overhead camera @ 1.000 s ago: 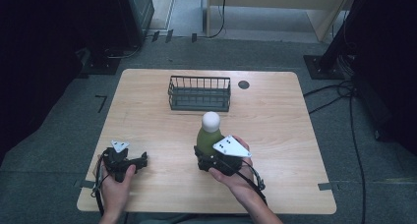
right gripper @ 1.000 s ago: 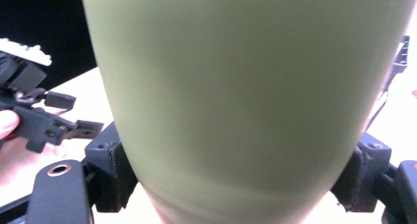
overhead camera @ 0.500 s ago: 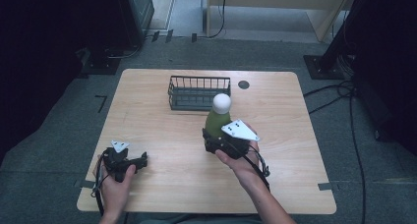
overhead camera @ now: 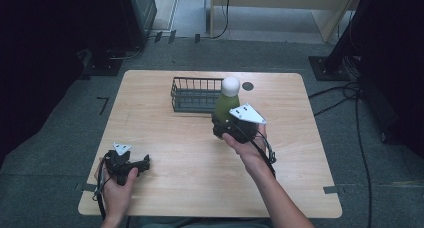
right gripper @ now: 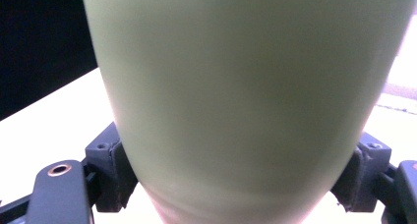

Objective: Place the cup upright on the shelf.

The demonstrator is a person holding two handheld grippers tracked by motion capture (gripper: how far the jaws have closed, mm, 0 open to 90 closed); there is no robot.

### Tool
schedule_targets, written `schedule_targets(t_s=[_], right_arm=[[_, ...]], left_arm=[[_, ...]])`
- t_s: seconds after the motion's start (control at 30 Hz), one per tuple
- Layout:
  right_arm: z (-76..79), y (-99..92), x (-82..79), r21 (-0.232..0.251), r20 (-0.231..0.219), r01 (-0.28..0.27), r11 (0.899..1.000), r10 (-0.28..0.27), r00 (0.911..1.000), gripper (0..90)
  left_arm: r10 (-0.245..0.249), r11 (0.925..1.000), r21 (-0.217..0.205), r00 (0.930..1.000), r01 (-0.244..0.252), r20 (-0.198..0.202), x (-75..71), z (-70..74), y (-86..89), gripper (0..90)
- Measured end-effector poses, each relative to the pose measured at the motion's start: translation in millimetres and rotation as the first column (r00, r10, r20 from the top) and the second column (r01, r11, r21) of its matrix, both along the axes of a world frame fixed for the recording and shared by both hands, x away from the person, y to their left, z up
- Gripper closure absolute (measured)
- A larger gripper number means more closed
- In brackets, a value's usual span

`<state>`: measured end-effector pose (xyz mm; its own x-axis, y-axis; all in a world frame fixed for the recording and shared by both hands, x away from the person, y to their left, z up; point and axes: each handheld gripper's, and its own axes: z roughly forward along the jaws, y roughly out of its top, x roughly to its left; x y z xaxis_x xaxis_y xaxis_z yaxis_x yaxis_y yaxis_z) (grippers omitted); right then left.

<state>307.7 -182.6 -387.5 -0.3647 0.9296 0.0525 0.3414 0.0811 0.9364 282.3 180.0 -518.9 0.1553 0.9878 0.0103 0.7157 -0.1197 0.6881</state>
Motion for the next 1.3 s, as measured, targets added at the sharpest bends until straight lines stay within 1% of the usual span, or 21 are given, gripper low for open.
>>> schedule_targets(t_s=[0.07,0.1,0.13,0.2,0.23,0.27,0.3,0.33,0.37,0.43,0.53,0.67,0.8,0.83,0.9,0.93,0.97,1.03,1.07,1.13,1.3], right_arm=[[3.3,-1.6,7.1,0.0,0.001,0.009,1.0,-0.009,1.0,20.2],[6.2,-2.3,11.9,-0.011,0.008,0.02,1.0,-0.02,0.9998,20.1],[6.2,-2.3,11.9,-0.011,0.008,0.02,1.0,-0.02,0.9998,20.1],[10.0,-2.7,17.8,-0.015,0.013,0.03,0.999,-0.029,0.9995,20.1],[14.7,-2.8,24.8,-0.014,0.018,0.04,0.999,-0.039,0.9991,20.2],[14.7,-2.8,24.8,-0.014,0.018,0.04,0.999,-0.039,0.9991,20.2],[18.6,-2.3,30.0,-0.016,0.025,0.048,0.999,-0.047,0.9986,20.1],[18.6,-2.3,30.0,-0.016,0.025,0.048,0.999,-0.047,0.9986,20.1],[23.9,-1.0,36.3,-0.018,0.024,0.053,0.998,-0.053,0.9983,20.1],[25.7,-0.5,38.3,-0.015,0.022,0.052,0.999,-0.052,0.9984,20.1],[32.0,1.4,46.6,-0.015,0.023,0.052,0.999,-0.052,0.9984,20.1],[38.0,4.4,60.3,-0.001,0.019,0.061,0.998,-0.061,0.9979,20.2],[40.7,6.2,73.1,0.005,0.021,0.072,0.997,-0.072,0.9972,20.2],[42.0,6.8,80.2,0.007,0.02,0.079,0.997,-0.079,0.9966,20.2],[42.5,7.1,83.0,0.006,0.02,0.08,0.997,-0.081,0.9965,20.2],[43.0,7.7,86.3,0.007,0.02,0.085,0.996,-0.086,0.9961,20.2],[43.9,8.3,92.9,0.004,0.021,0.09,0.996,-0.09,0.9957,20.2],[44.4,8.5,96.0,0.006,0.018,0.094,0.996,-0.094,0.9954,20.2],[45.2,8.3,103.3,0.013,0.017,0.103,0.995,-0.103,0.9945,20.2],[45.5,8.3,105.5,0.015,0.017,0.107,0.994,-0.107,0.9941,20.2],[46.5,7.3,120.1,0.024,0.017,0.127,0.992,-0.127,0.9918,20.2]], left_arm=[[0.0,1.0,0.0,1.0,0.0,0.0,0.0,0.0,0.0,0.0],[0.0,1.0,0.0,1.0,0.0,0.0,0.0,0.0,0.0,0.0],[0.0,1.0,0.0,1.0,0.0,-0.001,0.0,0.1,0.1,0.0],[-0.001,1.0,0.0,1.0,0.001,-0.003,0.0,0.2,0.1,0.0],[0.0,1.0,-0.001,1.0,0.0,-0.002,0.0,0.2,0.0,0.0],[0.0,1.0,0.0,1.0,0.0,-0.002,0.0,0.1,0.0,0.0],[0.0,1.0,0.0,1.0,0.0,-0.002,0.0,0.2,0.0,0.0],[0.0,1.0,0.0,1.0,0.0,-0.002,0.0,0.2,0.0,0.0],[0.0,1.0,-0.001,1.0,0.0,-0.001,0.0,0.1,0.0,0.0],[0.0,1.0,0.0,1.0,0.0,-0.001,0.0,0.1,0.0,0.0],[0.0,1.0,-0.001,1.0,0.0,-0.001,0.0,0.1,0.0,0.0],[0.001,1.0,-0.001,1.0,-0.001,-0.001,0.0,0.1,0.0,0.0],[0.0,1.0,0.0,1.0,0.0,-0.001,-0.1,0.1,0.0,0.0],[0.0,1.0,-0.001,1.0,0.0,-0.001,0.0,0.1,0.0,0.0],[0.0,1.0,-0.001,1.0,0.0,-0.001,-0.1,0.1,0.0,0.0],[0.0,1.0,-0.001,1.0,0.0,0.0,0.0,0.0,0.0,0.0],[0.0,1.0,-0.001,1.0,0.0,0.0,0.0,0.0,0.0,0.0],[0.0,1.0,-0.001,1.0,0.0,0.0,0.0,0.0,0.0,0.0],[0.0,1.0,-0.001,1.0,0.0,0.0,-0.1,0.0,-0.1,0.0],[0.0,1.0,0.0,1.0,0.0,0.0,-0.1,0.0,0.0,0.0],[-0.001,1.0,0.0,1.0,0.001,-0.001,-0.1,0.1,0.1,0.0]])
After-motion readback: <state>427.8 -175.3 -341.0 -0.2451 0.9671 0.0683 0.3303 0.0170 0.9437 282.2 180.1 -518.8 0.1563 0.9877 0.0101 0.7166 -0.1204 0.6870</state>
